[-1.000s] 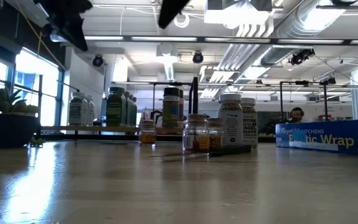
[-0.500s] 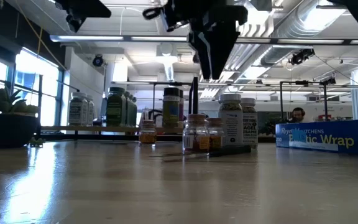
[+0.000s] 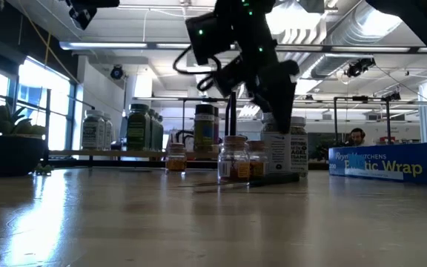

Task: Shelf spices
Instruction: Put the white lid seasoning bottle on the shelf

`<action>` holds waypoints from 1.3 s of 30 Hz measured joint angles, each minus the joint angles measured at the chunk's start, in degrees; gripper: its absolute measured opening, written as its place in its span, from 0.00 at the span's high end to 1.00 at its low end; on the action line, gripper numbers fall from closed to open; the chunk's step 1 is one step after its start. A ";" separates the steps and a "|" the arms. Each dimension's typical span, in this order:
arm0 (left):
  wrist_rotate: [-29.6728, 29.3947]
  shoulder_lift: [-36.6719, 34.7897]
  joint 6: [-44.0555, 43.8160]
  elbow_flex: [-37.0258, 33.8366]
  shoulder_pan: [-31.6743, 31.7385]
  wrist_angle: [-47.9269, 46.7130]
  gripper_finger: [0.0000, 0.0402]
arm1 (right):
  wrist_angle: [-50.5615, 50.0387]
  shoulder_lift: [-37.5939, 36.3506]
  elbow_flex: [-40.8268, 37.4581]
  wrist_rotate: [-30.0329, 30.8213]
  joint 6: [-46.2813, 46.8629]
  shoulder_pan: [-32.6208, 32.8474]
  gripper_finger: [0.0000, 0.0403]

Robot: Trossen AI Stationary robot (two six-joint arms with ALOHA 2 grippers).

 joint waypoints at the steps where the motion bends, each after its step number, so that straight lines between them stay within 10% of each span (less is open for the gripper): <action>1: -0.01 0.01 0.00 0.00 0.00 0.11 1.00 | 0.28 0.03 -0.97 0.68 0.11 -0.09 0.29; 19: -0.22 0.04 1.24 0.00 0.04 -0.56 1.00 | 4.35 -0.77 -3.51 -0.05 0.64 3.53 0.52; 39: -7.52 5.57 7.82 -0.01 -3.69 -0.96 0.79 | 8.08 -3.76 21.31 0.40 32.24 4.19 0.53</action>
